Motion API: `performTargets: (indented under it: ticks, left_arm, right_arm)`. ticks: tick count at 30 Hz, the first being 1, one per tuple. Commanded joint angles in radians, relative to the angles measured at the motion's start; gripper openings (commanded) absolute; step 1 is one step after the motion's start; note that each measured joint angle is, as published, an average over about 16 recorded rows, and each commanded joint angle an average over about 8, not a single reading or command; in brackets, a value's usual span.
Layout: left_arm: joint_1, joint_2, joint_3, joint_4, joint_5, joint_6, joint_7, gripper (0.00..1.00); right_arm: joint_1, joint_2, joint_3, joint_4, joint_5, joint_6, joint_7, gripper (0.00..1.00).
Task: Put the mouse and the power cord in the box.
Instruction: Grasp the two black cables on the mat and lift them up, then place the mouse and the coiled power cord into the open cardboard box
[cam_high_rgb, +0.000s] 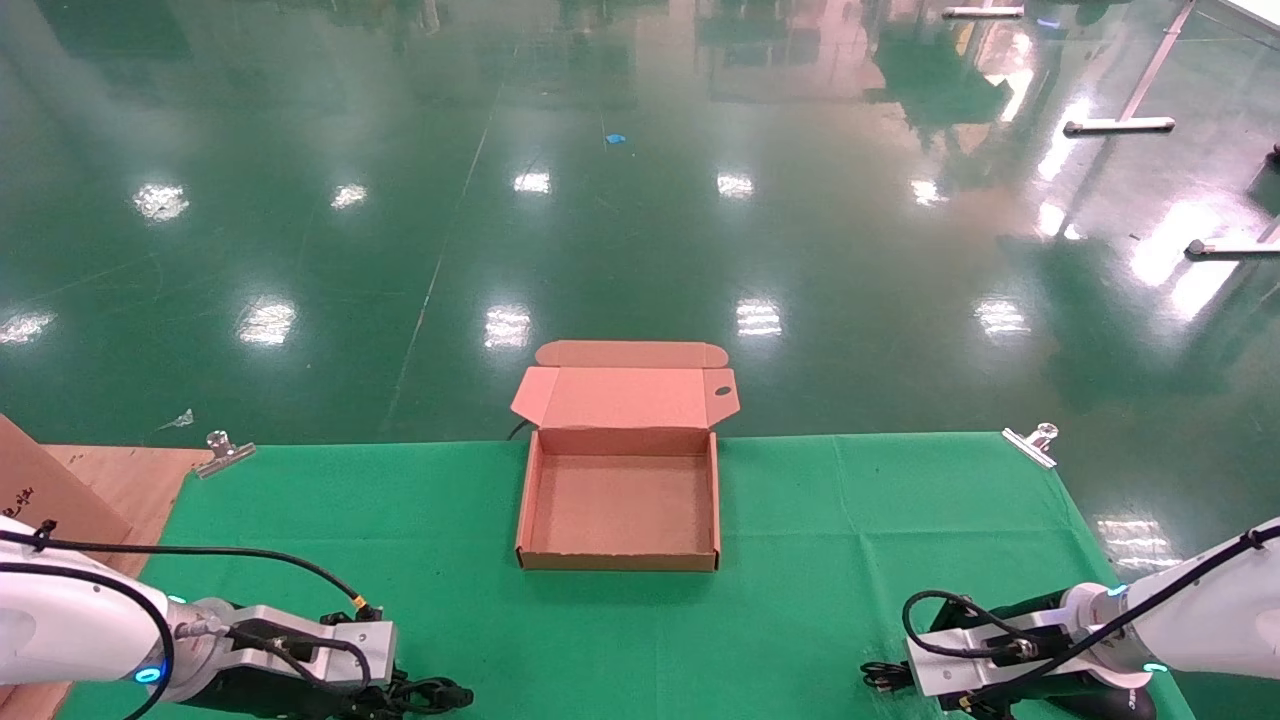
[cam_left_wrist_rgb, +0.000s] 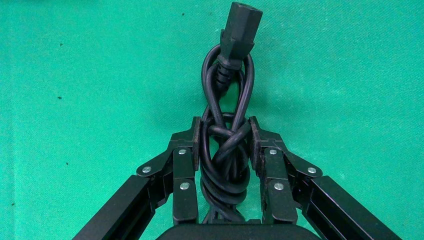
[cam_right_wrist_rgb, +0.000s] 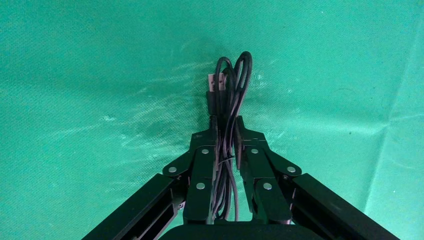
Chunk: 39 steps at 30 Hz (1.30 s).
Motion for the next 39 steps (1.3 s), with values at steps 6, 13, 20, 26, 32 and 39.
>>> performTargets:
  ticks: [6,13,20,26,32,39]
  left_arm:
    - [-0.025,-0.004,-0.002,-0.007,-0.002,0.043,0.006,0.0]
    - [-0.1,-0.011,-0.004,-0.024,-0.007,0.186,0.018,0.0]
    - [-0.197,-0.003,-0.008,-0.042,-0.013,0.287,0.026,0.0]
    - [-0.27,0.026,-0.011,-0.055,-0.016,0.28,0.03,0.0]
    - [-0.328,0.069,-0.014,-0.063,-0.016,0.177,0.035,0.0]
    - [-0.382,0.118,-0.018,-0.067,-0.015,0.0,0.044,0.0]
  right_arm:
    - [0.016,0.01,0.006,0.002,0.009,-0.021,-0.001,0.0]
    - [0.076,0.026,0.025,0.02,0.036,-0.087,-0.01,0.0]
    - [0.16,0.022,0.046,0.039,0.067,-0.189,-0.013,0.0]
    - [0.235,-0.011,0.06,0.049,0.089,-0.275,0.003,0.0]
    - [0.302,-0.078,0.066,0.057,0.098,-0.271,0.027,0.0]
    - [0.369,-0.168,0.078,0.076,0.112,-0.145,0.053,0.0]
